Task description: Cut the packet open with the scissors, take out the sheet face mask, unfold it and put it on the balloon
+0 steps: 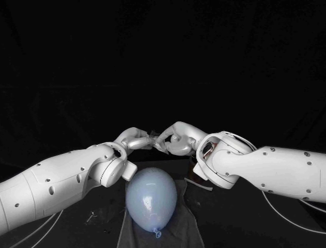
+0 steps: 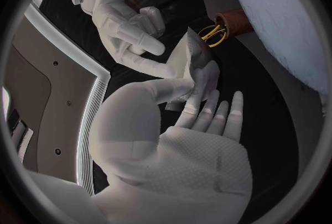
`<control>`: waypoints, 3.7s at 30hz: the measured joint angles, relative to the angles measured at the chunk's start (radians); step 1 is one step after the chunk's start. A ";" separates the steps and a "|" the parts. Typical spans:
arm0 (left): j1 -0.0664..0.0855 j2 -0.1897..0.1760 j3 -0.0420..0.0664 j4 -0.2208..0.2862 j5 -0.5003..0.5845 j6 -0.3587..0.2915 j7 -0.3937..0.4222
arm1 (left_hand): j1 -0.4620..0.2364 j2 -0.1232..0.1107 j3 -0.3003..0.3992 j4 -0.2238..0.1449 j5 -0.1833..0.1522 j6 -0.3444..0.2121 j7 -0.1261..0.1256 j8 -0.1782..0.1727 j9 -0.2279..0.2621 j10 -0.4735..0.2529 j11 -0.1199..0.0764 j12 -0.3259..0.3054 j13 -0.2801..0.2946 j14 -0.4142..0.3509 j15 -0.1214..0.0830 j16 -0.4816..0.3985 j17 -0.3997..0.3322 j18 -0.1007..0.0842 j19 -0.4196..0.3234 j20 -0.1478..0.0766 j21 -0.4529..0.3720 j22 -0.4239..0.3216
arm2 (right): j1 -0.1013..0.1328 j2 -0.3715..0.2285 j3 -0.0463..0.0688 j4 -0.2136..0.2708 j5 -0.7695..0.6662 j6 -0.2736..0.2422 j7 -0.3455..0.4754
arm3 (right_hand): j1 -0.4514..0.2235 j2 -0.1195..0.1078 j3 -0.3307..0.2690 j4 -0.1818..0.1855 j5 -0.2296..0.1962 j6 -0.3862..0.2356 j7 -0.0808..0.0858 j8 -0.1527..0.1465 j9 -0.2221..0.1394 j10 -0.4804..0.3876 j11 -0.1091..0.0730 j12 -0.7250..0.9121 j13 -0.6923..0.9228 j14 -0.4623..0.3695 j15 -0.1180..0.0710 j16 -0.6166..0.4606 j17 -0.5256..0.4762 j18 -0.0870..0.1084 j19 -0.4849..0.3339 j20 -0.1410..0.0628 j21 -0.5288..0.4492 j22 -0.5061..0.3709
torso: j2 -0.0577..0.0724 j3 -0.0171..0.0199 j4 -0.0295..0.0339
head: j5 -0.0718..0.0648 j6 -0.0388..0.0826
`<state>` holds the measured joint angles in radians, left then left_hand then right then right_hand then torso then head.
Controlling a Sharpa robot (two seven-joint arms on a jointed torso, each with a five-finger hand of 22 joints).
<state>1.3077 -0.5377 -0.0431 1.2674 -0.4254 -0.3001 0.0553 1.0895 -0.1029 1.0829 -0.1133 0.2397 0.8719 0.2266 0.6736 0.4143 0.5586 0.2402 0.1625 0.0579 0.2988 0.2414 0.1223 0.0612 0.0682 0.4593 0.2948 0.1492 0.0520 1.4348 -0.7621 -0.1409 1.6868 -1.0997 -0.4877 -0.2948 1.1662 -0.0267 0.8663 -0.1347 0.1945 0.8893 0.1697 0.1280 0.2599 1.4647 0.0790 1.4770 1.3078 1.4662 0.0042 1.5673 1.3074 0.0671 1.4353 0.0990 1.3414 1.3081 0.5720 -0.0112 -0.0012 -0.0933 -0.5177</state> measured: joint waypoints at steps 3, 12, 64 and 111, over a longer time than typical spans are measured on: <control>0.000 0.000 0.000 0.000 0.000 0.000 0.000 | 0.000 0.000 0.000 0.000 0.000 0.000 0.000 0.000 0.000 0.002 -0.002 0.000 0.000 0.000 0.000 0.000 0.000 0.000 0.000 0.000 0.000 0.000 | -0.001 -0.001 0.000 -0.001 -0.033 -0.024 -0.006 | -0.011 -0.032 -0.086 0.018 -0.047 0.015 0.015 0.007 0.004 0.001 0.013 0.013 0.000 -0.001 0.009 0.000 0.000 0.000 0.005 0.016 0.000 0.000 | 0.000 0.0001 0.0000 | 0.000 0.000; 0.000 -0.001 0.000 0.001 0.001 0.000 -0.001 | -0.007 0.001 0.000 0.000 0.000 0.000 0.000 0.000 0.000 0.004 -0.004 0.000 0.000 0.000 0.000 0.000 0.000 0.000 0.000 0.000 0.000 -0.001 | -0.012 0.007 0.000 -0.004 -0.176 -0.062 -0.071 | -0.030 -0.085 -0.248 0.095 -0.142 0.068 -0.007 0.027 0.009 0.001 0.005 0.015 0.000 -0.003 0.011 -0.001 0.001 0.000 0.005 0.017 -0.005 -0.001 | 0.000 0.0005 -0.0001 | 0.001 -0.003; 0.000 -0.005 -0.001 0.008 0.009 0.001 -0.007 | -0.007 0.001 0.000 0.000 0.008 0.000 0.000 0.000 0.000 0.004 -0.003 0.000 0.000 0.000 0.000 -0.004 -0.001 0.000 0.000 0.000 -0.003 -0.001 | -0.039 0.120 -0.004 -0.129 -0.310 -0.023 -0.231 | 0.013 -0.047 -0.375 0.266 -0.143 0.082 -0.019 0.034 0.006 0.000 -0.006 0.009 0.000 0.002 -0.003 0.000 0.000 0.000 0.013 0.009 -0.027 0.000 | 0.000 0.0004 -0.0001 | 0.003 -0.021; 0.001 0.001 0.001 0.003 0.010 0.006 -0.010 | -0.007 0.001 0.025 -0.019 0.019 0.003 0.004 0.000 0.000 0.003 -0.003 0.000 0.000 0.000 0.000 -0.007 -0.004 0.000 0.000 0.000 -0.008 -0.001 | -0.048 0.097 -0.005 -0.147 -0.047 -0.188 -0.002 | 0.152 -0.032 -0.309 0.133 -0.151 0.190 -0.079 0.205 0.039 0.004 -0.066 0.074 -0.001 0.001 -0.055 -0.003 0.000 0.000 0.017 -0.038 -0.032 0.000 | 0.000 0.0005 -0.0007 | 0.001 -0.033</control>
<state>1.3087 -0.5363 -0.0424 1.2703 -0.4155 -0.2938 0.0451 1.0829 -0.1016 1.1080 -0.1325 0.2590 0.8754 0.2303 0.6735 0.4143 0.5621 0.2368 0.1625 0.0580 0.2988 0.2414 0.1150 0.0573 0.0683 0.4593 0.2948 0.1415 0.0509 1.3873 -0.6646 -0.1462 1.5394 -1.1467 -0.6762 -0.2966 1.3185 -0.0587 0.5575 -0.0016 0.0435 1.0795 0.0906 0.3331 0.2989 1.4687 0.0125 1.5507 1.3072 1.4668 -0.0504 1.5644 1.3073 0.0668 1.4519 0.0607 1.3097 1.3081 0.5718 -0.0107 -0.0019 -0.0922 -0.5509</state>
